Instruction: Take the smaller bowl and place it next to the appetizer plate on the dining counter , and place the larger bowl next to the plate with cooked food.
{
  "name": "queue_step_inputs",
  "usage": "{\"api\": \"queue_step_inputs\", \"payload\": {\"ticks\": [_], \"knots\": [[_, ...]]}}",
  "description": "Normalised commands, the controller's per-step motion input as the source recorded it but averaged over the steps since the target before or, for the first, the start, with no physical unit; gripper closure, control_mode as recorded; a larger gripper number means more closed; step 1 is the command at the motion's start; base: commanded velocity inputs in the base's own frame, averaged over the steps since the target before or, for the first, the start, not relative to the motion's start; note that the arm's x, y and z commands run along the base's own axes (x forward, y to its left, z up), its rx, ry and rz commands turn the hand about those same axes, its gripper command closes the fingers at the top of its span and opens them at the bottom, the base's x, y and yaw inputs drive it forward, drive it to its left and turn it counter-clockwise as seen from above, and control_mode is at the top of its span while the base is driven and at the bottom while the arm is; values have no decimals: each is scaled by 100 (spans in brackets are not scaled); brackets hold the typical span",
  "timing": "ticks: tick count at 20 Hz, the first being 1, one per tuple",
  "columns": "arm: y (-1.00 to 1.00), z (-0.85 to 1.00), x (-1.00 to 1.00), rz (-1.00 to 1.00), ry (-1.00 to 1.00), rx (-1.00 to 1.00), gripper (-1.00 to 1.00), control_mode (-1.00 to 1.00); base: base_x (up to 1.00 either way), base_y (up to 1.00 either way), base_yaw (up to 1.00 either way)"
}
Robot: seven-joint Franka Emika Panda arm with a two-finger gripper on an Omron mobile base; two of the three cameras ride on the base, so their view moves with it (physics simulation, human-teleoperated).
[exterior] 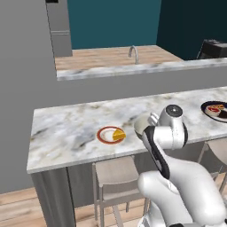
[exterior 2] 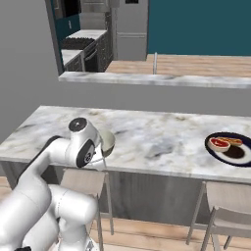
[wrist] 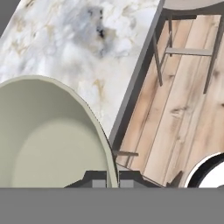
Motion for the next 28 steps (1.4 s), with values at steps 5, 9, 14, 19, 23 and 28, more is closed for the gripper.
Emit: {"api": "queue_step_inputs", "payload": {"ticks": [5, 9, 14, 19, 23, 28], "knots": [[0, -11, 34, 0, 0, 0, 100, -100, 0, 0, 0], [0, -6, 33, -1, 0, 0, 100, -100, 0, 0, 0], [0, -4, 29, -2, 0, 0, 100, -100, 0, 0, 0], [0, -6, 23, -2, 0, 0, 100, -100, 0, 0, 0], [0, -12, 20, -2, 2, 0, 100, -100, 0, 0, 0], [0, -24, 13, -2, 7, 0, 100, -100, 0, 0, 0]]}}
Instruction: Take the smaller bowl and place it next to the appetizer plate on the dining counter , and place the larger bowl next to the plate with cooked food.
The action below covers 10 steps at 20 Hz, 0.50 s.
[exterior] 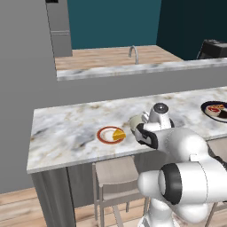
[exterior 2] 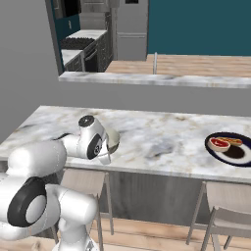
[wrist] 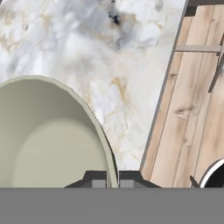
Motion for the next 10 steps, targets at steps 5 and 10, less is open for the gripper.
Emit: {"api": "queue_step_inputs", "payload": {"ticks": [5, 10], "knots": [[2, -25, 8, -2, 6, 0, 100, -100, 0, 0, 0], [0, -22, 13, -1, 3, 0, 100, -100, 0, 0, 0]]}}
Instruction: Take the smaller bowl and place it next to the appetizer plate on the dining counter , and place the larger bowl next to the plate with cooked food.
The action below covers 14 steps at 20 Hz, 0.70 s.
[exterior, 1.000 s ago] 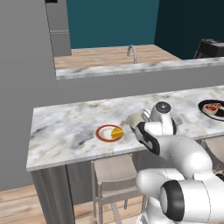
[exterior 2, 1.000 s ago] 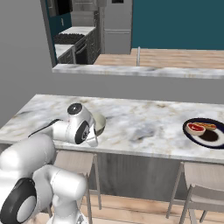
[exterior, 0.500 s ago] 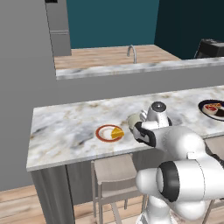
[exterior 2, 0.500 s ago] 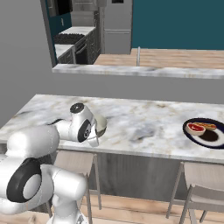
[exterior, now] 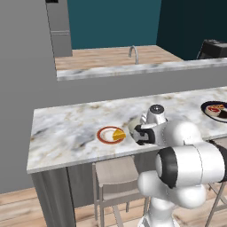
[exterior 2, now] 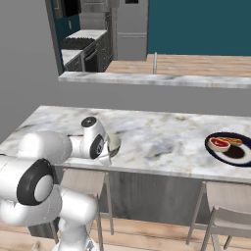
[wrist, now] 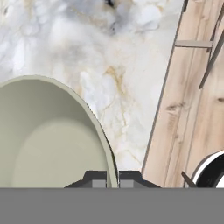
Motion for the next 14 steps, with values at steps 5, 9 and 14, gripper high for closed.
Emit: {"api": "queue_step_inputs", "payload": {"ticks": [5, 9, 14], "knots": [[0, -25, 21, 0, 1, 0, 100, -100, 0, 0, 0], [0, -30, 27, 0, 0, 0, 100, -100, 0, 0, 0], [4, -25, 25, 0, 0, 0, 100, -100, 0, 0, 0]]}}
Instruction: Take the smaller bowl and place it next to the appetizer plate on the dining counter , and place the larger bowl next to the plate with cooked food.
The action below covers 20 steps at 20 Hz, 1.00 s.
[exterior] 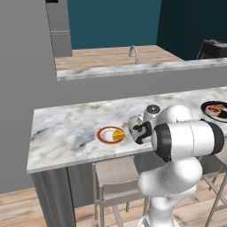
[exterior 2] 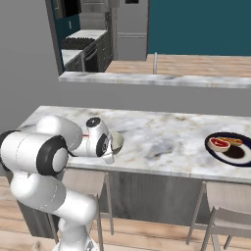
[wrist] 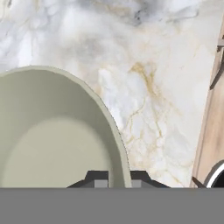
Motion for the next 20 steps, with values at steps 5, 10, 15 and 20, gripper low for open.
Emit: {"api": "queue_step_inputs", "payload": {"ticks": [5, 10, 15, 20], "knots": [[24, 0, 0, 0, 0, -2, -100, -100, 0, 0, 0], [18, 2, -9, -2, 0, -3, -100, -100, 0, 0, 0], [-43, 68, -36, -20, 0, 0, -100, -100, 0, 0, 0], [-35, 100, -43, -12, 0, 0, -100, -100, 0, 0, 0]]}}
